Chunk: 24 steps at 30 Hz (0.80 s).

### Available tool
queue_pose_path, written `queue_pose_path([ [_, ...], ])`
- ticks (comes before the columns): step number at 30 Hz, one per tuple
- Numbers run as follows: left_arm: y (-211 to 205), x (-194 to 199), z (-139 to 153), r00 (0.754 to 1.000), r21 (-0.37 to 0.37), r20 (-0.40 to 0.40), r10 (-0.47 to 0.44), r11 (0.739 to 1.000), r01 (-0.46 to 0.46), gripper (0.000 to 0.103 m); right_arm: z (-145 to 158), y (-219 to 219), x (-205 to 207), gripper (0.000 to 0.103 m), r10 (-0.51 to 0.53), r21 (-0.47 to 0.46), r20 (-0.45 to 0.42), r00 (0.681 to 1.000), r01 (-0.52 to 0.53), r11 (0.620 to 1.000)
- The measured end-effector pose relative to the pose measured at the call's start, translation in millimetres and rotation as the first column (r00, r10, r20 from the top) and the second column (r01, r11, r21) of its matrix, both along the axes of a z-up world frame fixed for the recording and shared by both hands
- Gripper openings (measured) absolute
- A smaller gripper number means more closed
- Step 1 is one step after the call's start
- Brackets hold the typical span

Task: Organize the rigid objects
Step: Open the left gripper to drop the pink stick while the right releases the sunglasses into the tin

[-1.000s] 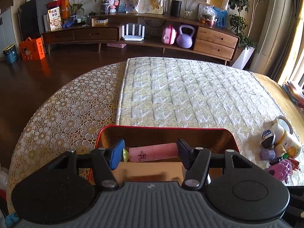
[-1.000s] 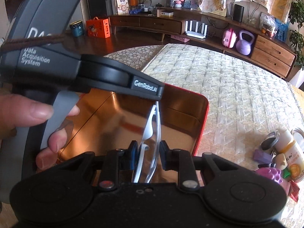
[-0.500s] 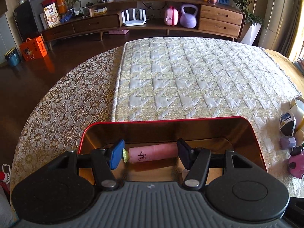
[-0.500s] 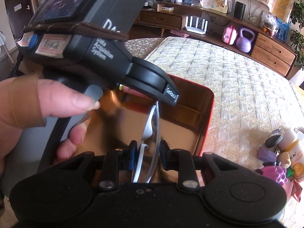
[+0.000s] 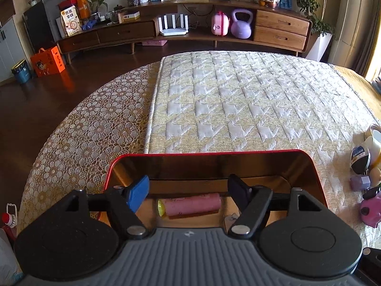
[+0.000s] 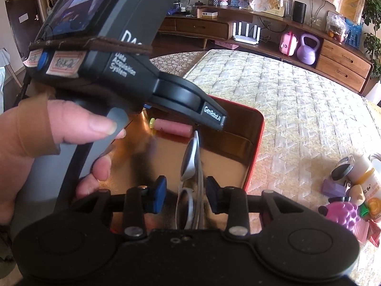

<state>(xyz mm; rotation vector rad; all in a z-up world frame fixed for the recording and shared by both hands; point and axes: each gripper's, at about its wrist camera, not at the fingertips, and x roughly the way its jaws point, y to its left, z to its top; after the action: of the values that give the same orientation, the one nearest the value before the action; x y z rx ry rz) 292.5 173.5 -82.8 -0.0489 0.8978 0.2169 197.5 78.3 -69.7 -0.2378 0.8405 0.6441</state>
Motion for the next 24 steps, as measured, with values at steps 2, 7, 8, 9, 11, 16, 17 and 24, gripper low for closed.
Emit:
queue_pose_path([
  [2,0,-4,5,1.000,-0.004,0.012,0.005,1.000,-0.005,0.073,3,-5,-1,0.043,-0.007,0.014,-0.002,1.000,0.007,1.000],
  [7,-5,-18,22,0.999,-0.011,0.049,0.005,1.000,-0.005,0.073,16,-15,-8,0.049,-0.012,0.050,-0.001,1.000,0.012,0.999],
  [8,-7,-22,25,0.998,-0.007,0.057,0.003,1.000,-0.003,0.073,19,-17,-11,0.051,-0.012,0.056,0.003,1.000,0.011,0.998],
  [9,-9,-25,28,0.998,-0.005,0.064,0.003,1.000,-0.003,0.073,21,-20,-14,0.052,-0.011,0.061,0.007,1.000,0.011,0.998],
  [11,-12,-32,35,0.997,-0.010,0.076,0.000,1.000,0.001,0.073,26,-25,-18,0.054,-0.013,0.071,0.011,1.000,0.012,0.997],
  [16,-18,-49,51,0.994,-0.017,0.112,0.002,1.000,0.000,0.073,41,-38,-28,0.060,-0.019,0.097,0.022,1.000,0.017,0.995],
  [17,-19,-53,54,0.993,-0.023,0.120,0.004,1.000,-0.001,0.073,44,-42,-30,0.062,-0.021,0.100,0.025,0.999,0.018,0.995],
  [24,-31,-76,71,0.988,-0.040,0.153,0.004,0.999,0.002,0.073,59,-72,-47,0.072,-0.059,0.130,0.043,0.997,0.053,0.990],
])
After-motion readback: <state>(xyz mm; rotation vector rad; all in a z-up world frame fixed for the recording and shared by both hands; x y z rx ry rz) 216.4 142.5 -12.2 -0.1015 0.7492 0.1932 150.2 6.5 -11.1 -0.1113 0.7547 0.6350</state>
